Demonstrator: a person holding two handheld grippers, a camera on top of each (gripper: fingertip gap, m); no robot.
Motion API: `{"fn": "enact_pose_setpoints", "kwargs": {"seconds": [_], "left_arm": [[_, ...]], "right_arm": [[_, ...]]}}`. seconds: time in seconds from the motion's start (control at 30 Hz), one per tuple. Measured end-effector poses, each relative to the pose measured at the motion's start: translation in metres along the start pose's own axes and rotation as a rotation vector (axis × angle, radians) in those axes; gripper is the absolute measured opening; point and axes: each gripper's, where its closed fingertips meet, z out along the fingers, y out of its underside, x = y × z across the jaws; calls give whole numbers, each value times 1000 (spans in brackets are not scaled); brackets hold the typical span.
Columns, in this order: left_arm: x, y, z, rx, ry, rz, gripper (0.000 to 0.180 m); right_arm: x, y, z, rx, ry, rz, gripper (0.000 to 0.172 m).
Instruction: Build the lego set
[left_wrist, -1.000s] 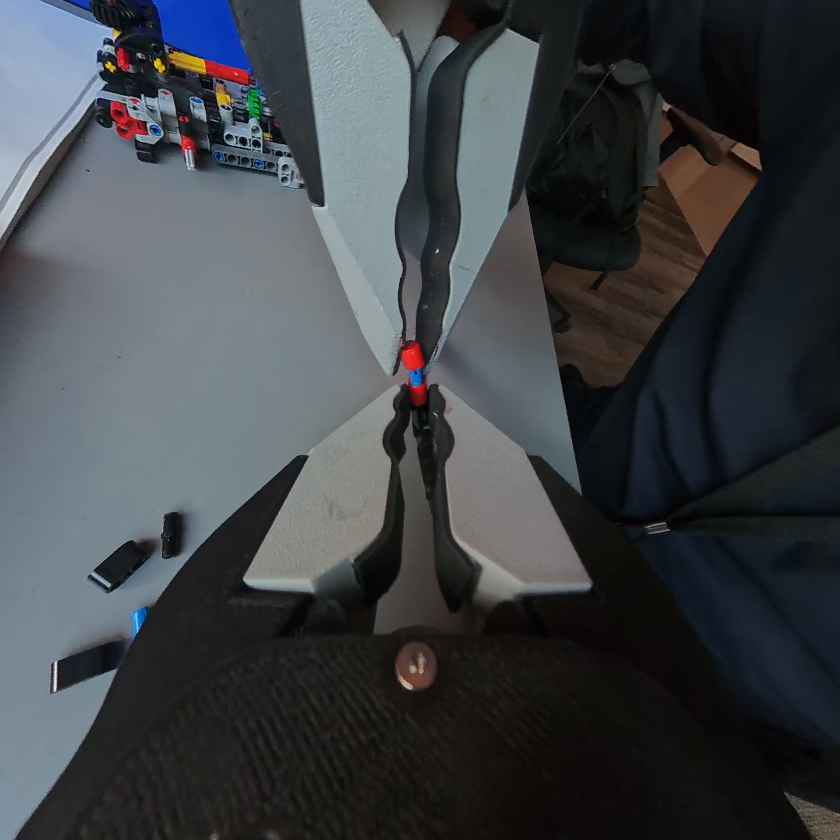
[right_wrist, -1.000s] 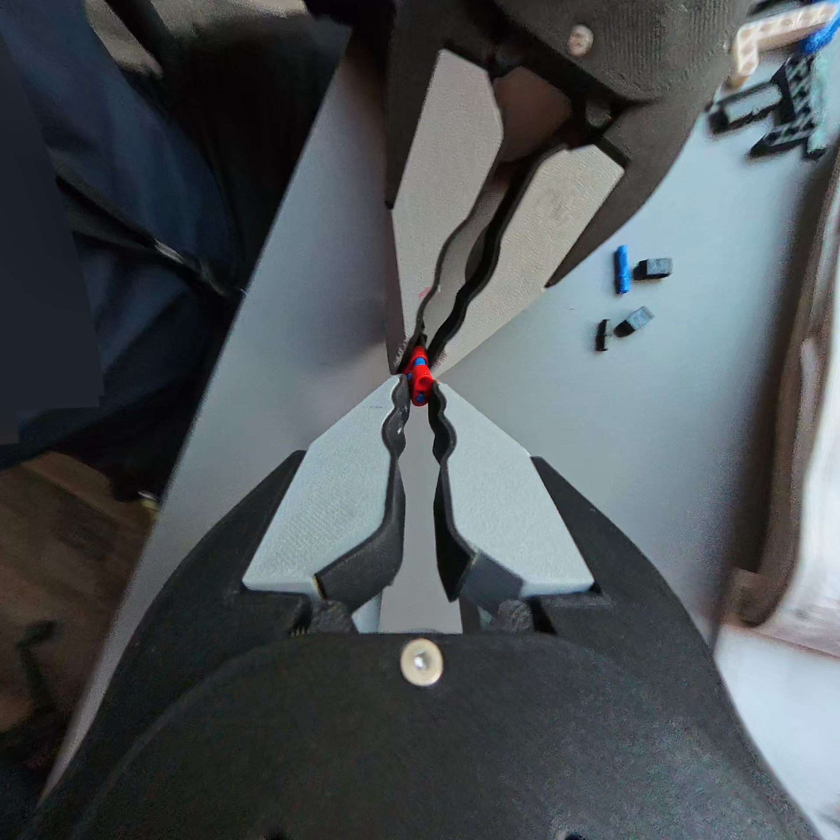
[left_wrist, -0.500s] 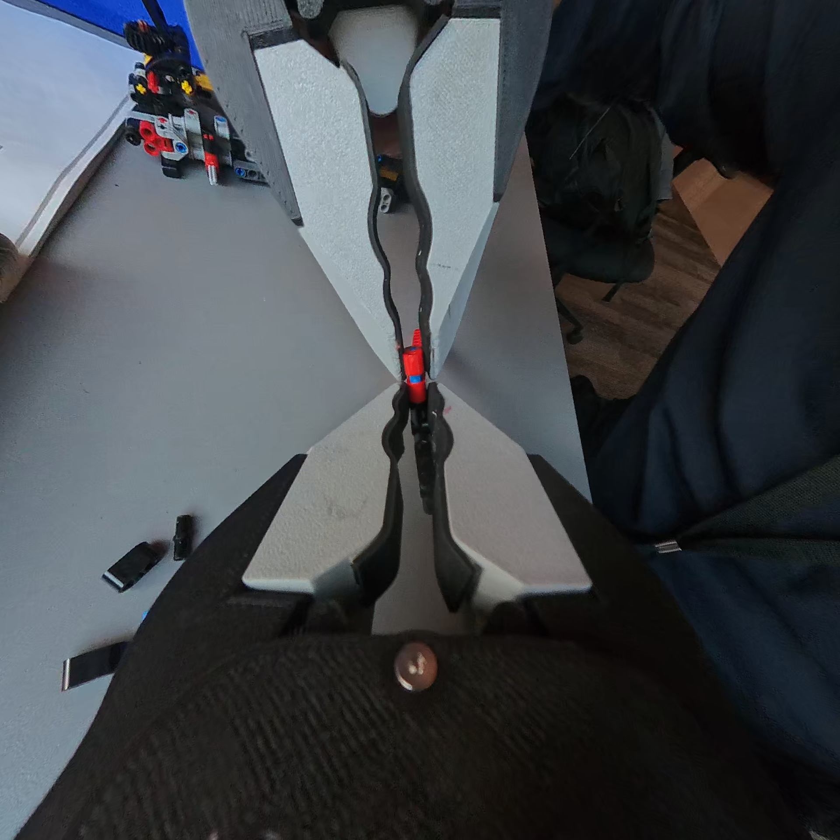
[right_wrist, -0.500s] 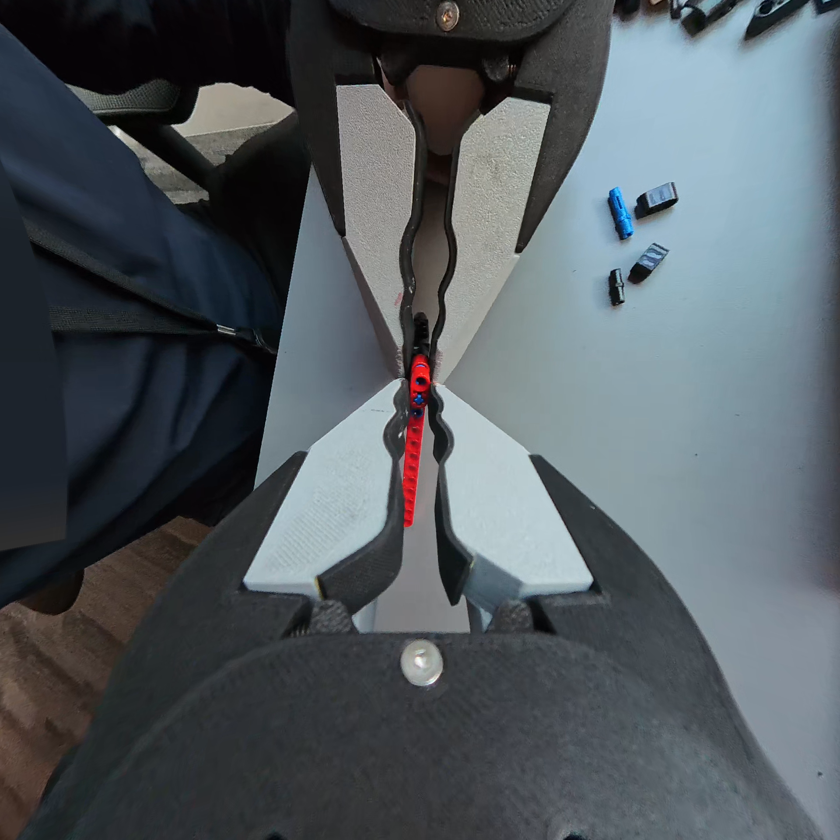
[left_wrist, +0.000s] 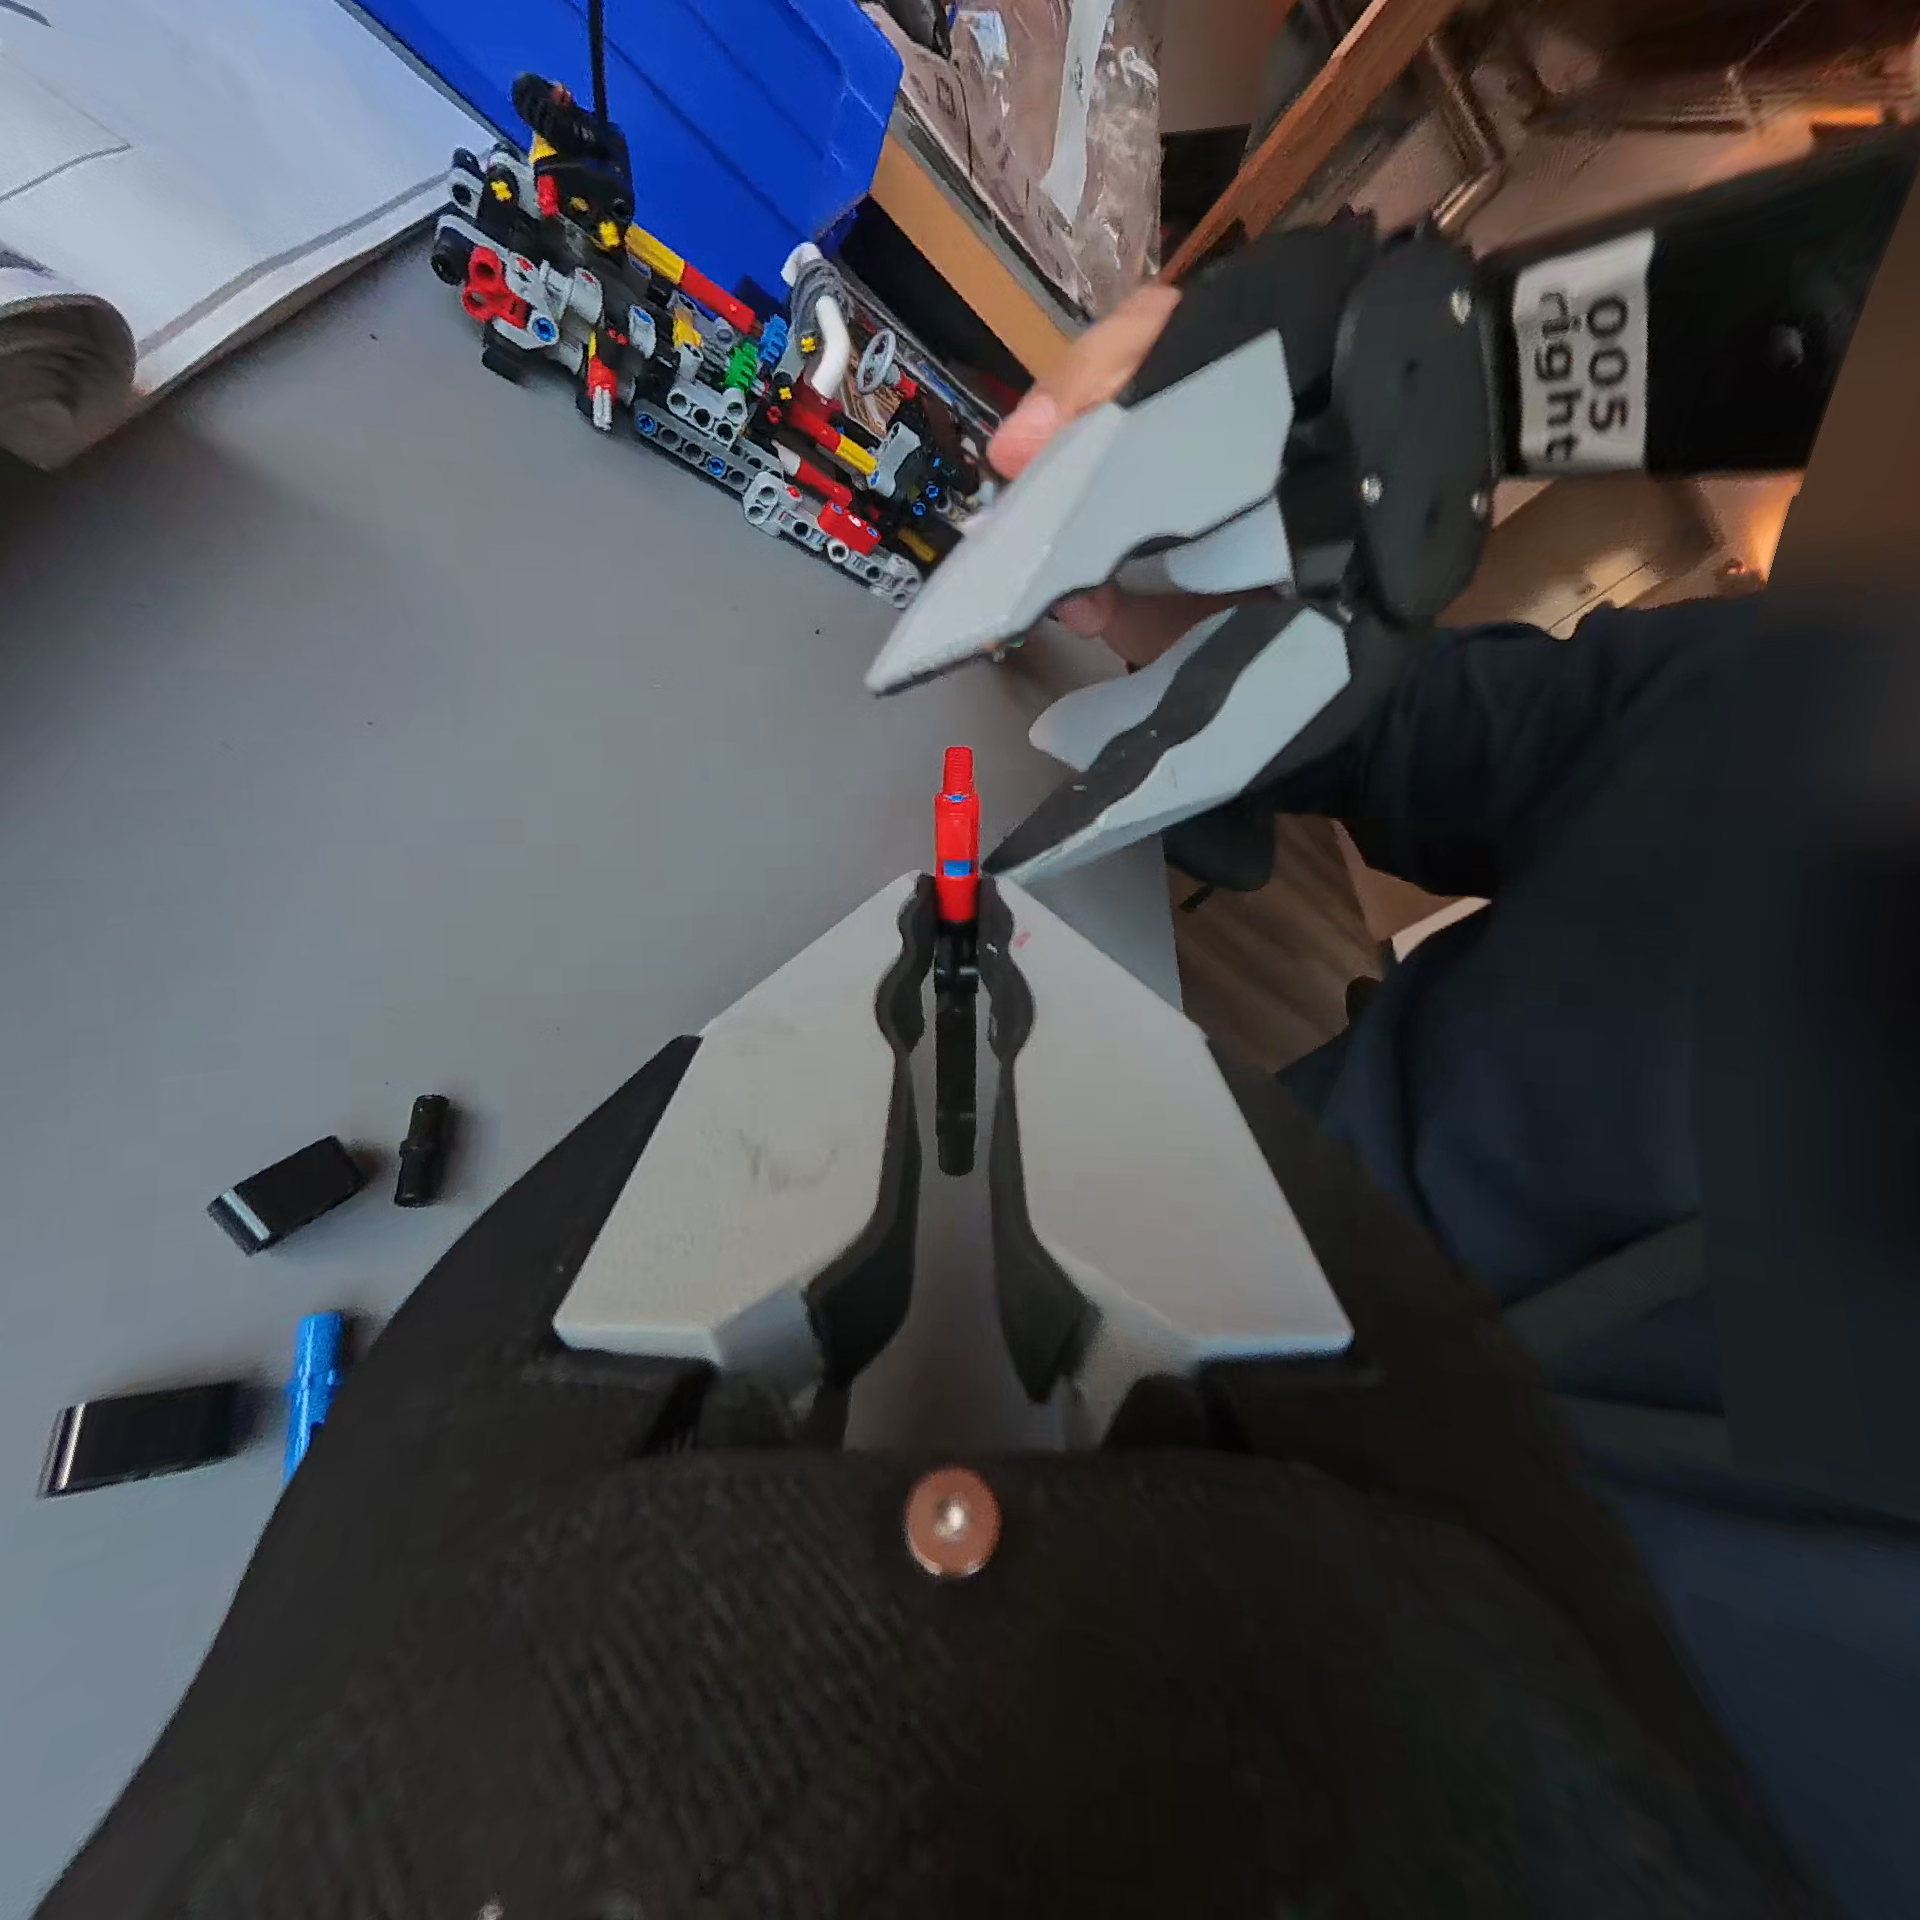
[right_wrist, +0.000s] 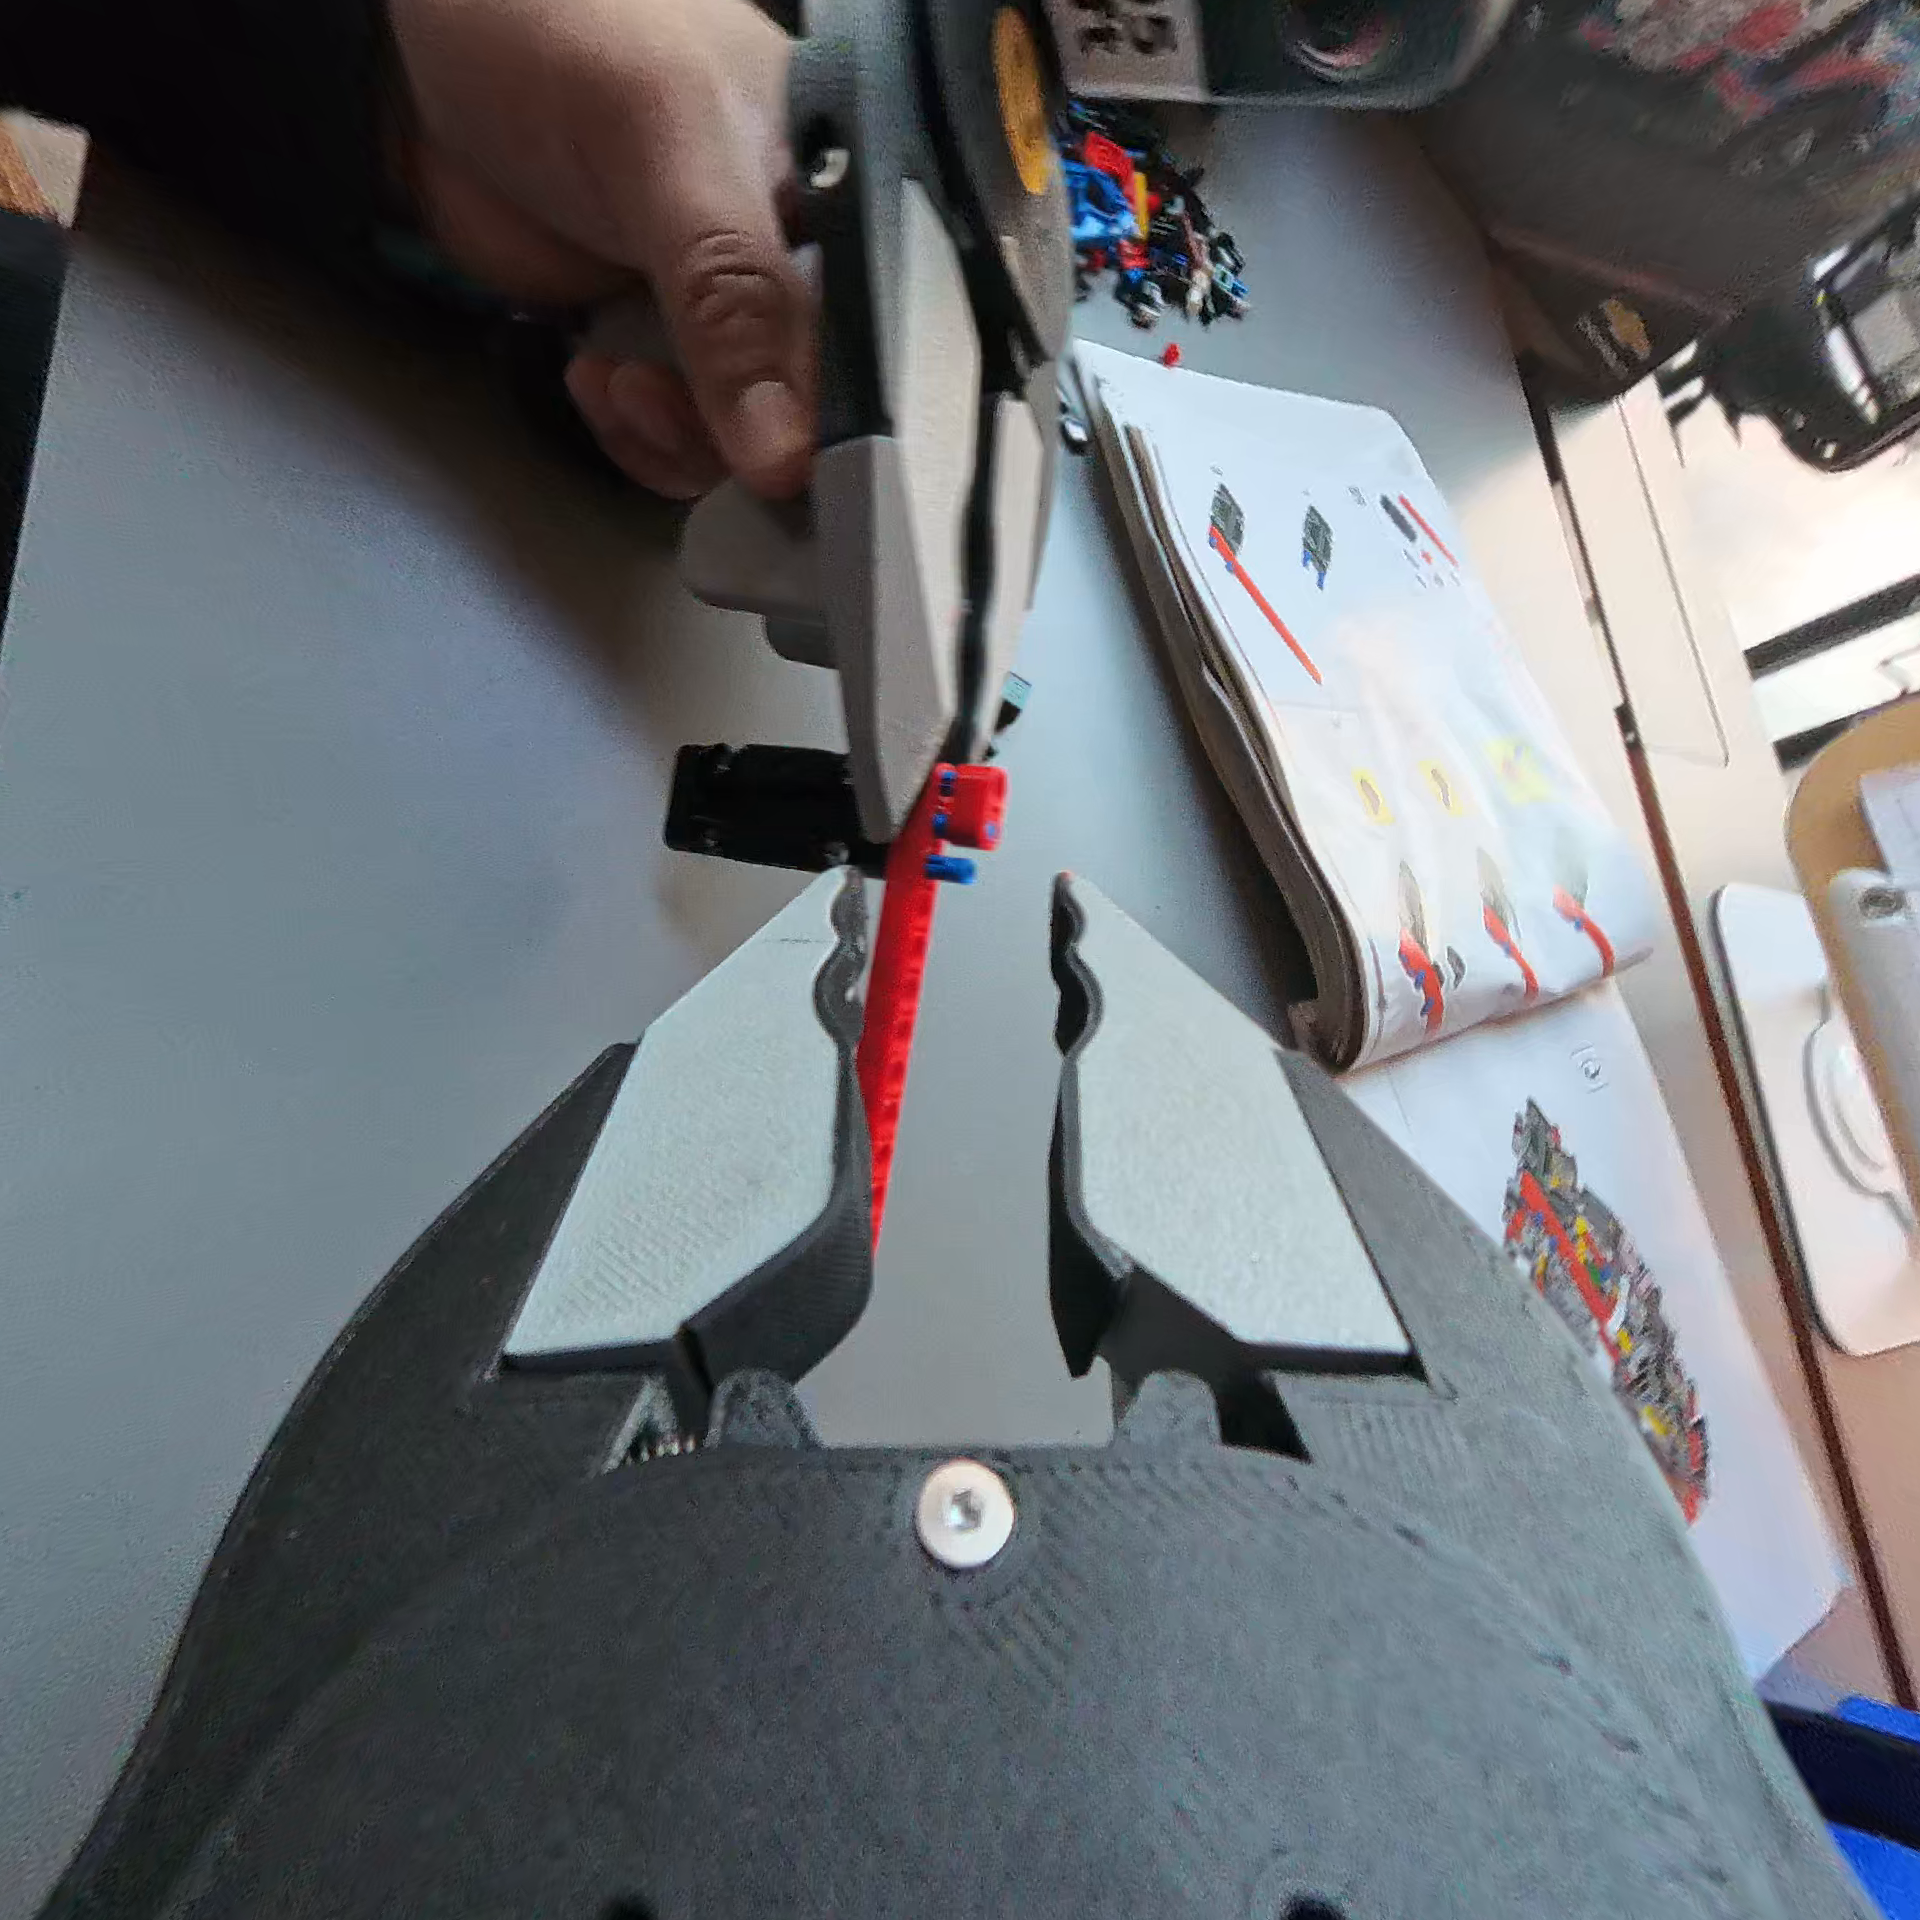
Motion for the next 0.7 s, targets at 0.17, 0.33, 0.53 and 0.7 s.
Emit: {"fn": "enact_pose_setpoints", "kwargs": {"seconds": [0.17,0.33,0.53,0.7], "left_arm": [[-3,-1,1,-1,-4,-22,6],[-7,0,3,-12,-37,-21,5],[-2,0,1,-26,-62,61,23],[-4,4,3,-54,-59,58,8]], "right_arm": [[-5,8,12,-79,65,-195,21],[-2,15,19,-117,103,-239,20],[8,23,14,-57,97,-113,20],[4,21,13,-12,58,-68,19]]}}
